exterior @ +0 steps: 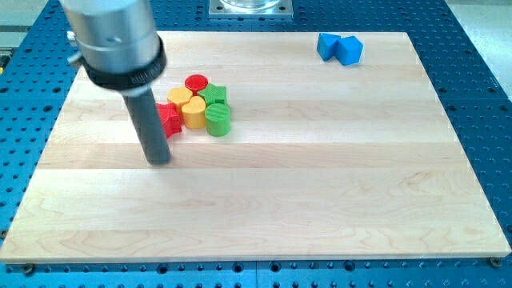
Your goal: Move your arm right middle of the board
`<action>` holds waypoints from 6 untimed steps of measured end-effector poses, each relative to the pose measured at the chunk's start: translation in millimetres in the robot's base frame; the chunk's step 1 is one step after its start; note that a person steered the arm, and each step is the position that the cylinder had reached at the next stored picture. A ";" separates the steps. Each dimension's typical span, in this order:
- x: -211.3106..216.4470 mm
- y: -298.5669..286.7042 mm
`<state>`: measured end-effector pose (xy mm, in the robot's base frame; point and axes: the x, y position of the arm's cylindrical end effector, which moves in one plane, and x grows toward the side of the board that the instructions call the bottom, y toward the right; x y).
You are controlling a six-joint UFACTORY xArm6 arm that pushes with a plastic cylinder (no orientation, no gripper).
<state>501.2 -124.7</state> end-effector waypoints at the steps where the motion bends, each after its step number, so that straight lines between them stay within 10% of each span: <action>1: 0.3 12.9; 3: -2.5 120.6; 6: -22.5 133.7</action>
